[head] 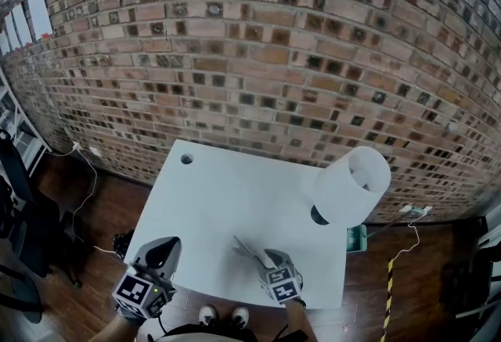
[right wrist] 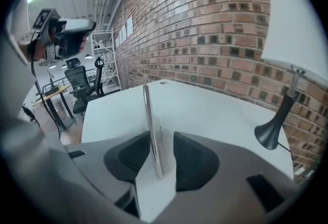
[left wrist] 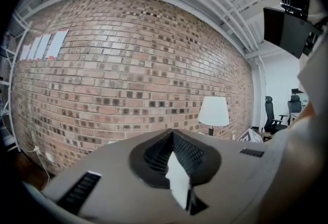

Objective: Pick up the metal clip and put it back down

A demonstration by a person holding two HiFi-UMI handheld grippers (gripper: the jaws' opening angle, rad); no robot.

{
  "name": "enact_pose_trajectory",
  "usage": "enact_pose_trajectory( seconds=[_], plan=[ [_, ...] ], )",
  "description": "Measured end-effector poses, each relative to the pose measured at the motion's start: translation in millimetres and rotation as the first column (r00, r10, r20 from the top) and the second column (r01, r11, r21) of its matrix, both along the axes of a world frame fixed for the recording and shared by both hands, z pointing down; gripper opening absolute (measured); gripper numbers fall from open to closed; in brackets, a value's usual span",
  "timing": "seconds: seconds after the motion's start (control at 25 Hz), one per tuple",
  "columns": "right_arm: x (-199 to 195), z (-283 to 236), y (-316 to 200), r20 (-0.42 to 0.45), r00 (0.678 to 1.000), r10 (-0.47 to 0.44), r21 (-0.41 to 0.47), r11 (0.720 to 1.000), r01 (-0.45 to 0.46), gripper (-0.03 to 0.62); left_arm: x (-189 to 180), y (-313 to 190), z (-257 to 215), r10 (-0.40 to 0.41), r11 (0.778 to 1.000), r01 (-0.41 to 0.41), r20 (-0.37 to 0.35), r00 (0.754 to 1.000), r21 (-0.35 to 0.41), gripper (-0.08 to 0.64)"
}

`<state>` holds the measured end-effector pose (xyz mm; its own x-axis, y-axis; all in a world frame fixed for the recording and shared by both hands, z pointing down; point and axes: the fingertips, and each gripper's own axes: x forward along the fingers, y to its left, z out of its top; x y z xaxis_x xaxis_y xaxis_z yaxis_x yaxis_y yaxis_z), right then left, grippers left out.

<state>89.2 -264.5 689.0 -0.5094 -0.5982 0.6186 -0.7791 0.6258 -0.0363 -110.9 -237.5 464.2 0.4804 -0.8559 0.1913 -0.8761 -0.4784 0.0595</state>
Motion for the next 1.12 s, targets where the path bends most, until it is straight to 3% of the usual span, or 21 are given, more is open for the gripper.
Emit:
enact_pose_trajectory(
  seconds=[0.12, 0.32, 0.48, 0.76, 1.12],
  plan=[
    [12, -28, -7, 0.069, 0.994, 0.087, 0.090, 0.992, -0.093, 0.091, 1, -4, -2, 0.007, 1.000, -0.007, -0.005, 1.000, 0.028, 0.018],
    [22, -81, -9, 0.112, 0.983, 0.144, 0.234, 0.958, -0.167, 0.086, 4, -15, -1, 0.007, 0.999, -0.006, -0.009, 1.000, 0.049, 0.017],
    [30, -128, -13, 0.158, 0.969, 0.188, 0.321, 0.918, -0.231, -0.020, 11, -26, -15, 0.020, 0.995, -0.018, -0.021, 1.000, 0.094, 0.018],
    [55, -226, -2, 0.353, 0.911, 0.211, 0.411, 0.840, -0.354, -0.020, 30, -29, -51, 0.066, 0.977, -0.052, -0.059, 0.996, 0.206, 0.017],
    [54, -306, 21, 0.431, 0.892, 0.139, 0.536, 0.756, -0.377, -0.020, 21, -25, -71, 0.029, 0.973, -0.016, -0.055, 0.998, 0.232, 0.017]
  ],
)
